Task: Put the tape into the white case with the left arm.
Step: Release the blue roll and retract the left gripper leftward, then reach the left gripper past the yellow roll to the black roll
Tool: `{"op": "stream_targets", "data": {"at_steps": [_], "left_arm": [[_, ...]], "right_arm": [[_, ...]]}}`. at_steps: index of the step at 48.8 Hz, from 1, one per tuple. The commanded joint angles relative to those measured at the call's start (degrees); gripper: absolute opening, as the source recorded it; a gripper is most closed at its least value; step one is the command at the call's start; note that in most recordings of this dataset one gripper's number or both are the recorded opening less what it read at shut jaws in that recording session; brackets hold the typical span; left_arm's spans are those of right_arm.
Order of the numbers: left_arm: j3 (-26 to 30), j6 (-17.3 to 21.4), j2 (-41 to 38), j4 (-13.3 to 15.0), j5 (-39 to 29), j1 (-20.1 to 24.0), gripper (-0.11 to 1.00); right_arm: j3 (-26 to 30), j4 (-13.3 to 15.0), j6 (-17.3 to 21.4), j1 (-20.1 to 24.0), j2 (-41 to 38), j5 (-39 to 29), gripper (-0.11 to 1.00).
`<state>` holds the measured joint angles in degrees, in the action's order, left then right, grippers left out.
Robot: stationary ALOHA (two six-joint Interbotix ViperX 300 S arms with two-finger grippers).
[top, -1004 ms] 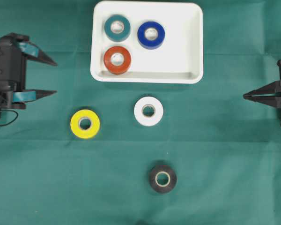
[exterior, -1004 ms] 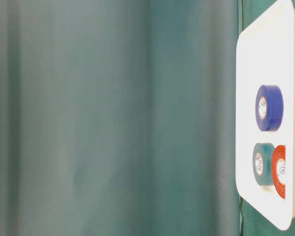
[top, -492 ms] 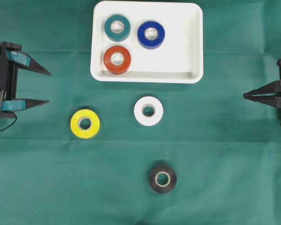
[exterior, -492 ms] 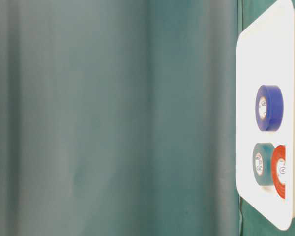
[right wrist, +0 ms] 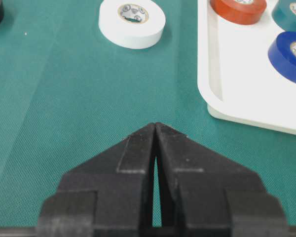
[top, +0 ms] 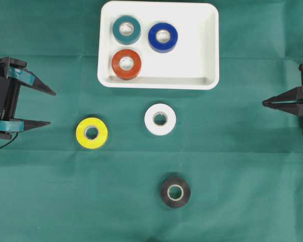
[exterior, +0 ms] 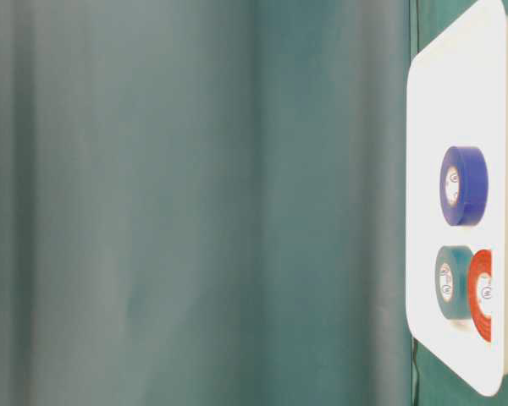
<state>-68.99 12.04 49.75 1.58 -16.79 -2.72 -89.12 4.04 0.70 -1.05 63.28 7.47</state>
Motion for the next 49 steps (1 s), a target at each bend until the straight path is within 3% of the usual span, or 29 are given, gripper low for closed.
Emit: {"op": "stream_targets", "data": {"at_steps": [1, 13, 24, 49], "left_arm": [[0.6, 0.0, -0.3, 0.0, 0.4, -0.4, 0.85], [0.9, 0.0, -1.5, 0.1, 0.8, -0.4, 0.85], [2.7, 0.3, -8.6, 0.0, 5.2, -1.9, 0.85], [16.3, 0.4, -29.8, 0.0, 7.9, -7.4, 0.85]], "right_arm": [[0.7, 0.1, 0.0, 0.0, -0.4, 0.5, -0.09], [0.7, 0.1, 0.0, 0.0, -0.3, 0.5, -0.09], [0.7, 0.1, 0.0, 0.0, -0.4, 0.6, -0.09], [0.7, 0.0, 0.0, 0.0, -0.3, 0.5, -0.09]]}}
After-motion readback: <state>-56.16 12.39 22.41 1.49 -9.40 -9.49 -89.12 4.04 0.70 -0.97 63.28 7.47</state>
